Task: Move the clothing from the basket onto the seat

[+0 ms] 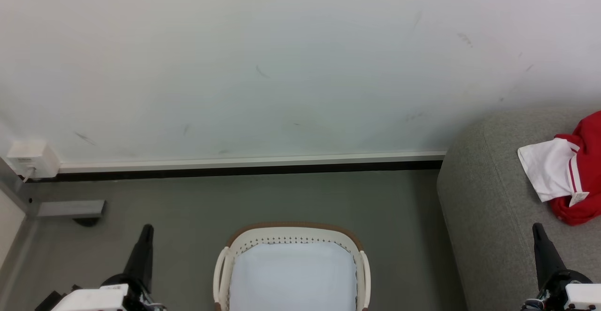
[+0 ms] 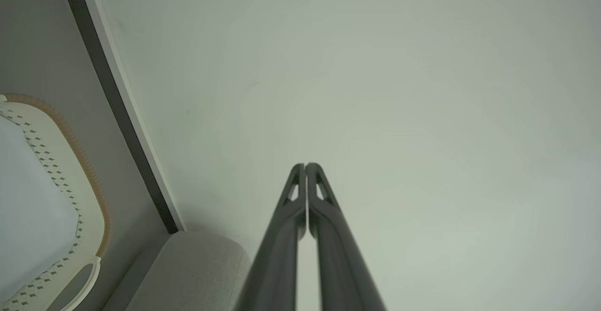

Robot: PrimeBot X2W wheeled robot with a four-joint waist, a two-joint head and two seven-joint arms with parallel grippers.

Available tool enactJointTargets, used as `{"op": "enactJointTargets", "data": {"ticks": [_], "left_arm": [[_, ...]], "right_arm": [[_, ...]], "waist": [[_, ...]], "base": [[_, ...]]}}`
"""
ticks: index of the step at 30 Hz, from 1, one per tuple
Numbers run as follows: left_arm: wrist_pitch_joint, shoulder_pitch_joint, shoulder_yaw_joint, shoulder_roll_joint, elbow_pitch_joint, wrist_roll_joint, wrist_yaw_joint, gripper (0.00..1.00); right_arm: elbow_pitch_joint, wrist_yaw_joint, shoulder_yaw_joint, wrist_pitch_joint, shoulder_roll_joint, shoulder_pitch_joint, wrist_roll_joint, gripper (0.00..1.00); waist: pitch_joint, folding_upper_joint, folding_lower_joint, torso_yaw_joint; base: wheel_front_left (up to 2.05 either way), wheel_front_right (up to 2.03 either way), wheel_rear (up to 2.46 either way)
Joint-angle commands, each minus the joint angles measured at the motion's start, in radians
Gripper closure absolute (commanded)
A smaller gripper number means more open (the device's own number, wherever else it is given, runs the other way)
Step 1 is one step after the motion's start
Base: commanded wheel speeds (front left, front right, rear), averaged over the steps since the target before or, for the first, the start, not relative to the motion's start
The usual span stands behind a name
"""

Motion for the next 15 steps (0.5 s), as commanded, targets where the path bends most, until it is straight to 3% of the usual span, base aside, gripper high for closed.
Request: {"op": "enactJointTargets", "data": {"ticks": [1,15], "left_arm": [[0.004,-0.009,0.002,0.007,-0.003,-0.014,-0.004,1.00],[0.004,-0.009,0.002,0.007,-0.003,-0.014,-0.004,1.00]], "right_arm": [[-0.005,-0.002,-0.004,0.003,-0.007,-0.012,0.002,1.00],[-0.005,-0.002,-0.004,0.003,-0.007,-0.012,0.002,1.00]], "waist": [[0.000,0.0000,0.0000,0.000],[0.000,0.0000,0.0000,0.000]], "base": [[0.00,0.00,0.00],[0.00,0.00,0.00]]}}
